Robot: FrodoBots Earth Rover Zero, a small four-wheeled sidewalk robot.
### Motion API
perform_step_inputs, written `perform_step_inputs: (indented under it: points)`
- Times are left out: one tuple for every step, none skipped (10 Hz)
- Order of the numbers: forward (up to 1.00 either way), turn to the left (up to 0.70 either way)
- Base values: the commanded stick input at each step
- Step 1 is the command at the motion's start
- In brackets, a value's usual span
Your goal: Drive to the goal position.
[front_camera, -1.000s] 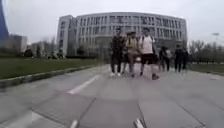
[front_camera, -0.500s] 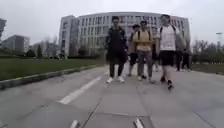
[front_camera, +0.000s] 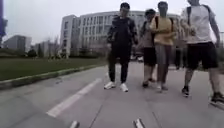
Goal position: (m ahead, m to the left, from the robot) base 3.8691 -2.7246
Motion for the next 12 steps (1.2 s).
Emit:
perform_step_inputs:
  points:
    - [0.05, -0.06]
    - [0.04, -0.06]
    - [0.04, -0.06]
    - [0.04, -0.06]
    - [0.04, -0.06]
    - [0.02, -0.06]
    - [0.00, -0.07]
    - [0.00, -0.07]
    - [0.00, -0.07]
    - [0.00, -0.07]
    - [0.00, -0.07]
    - [0.00, -0.07]
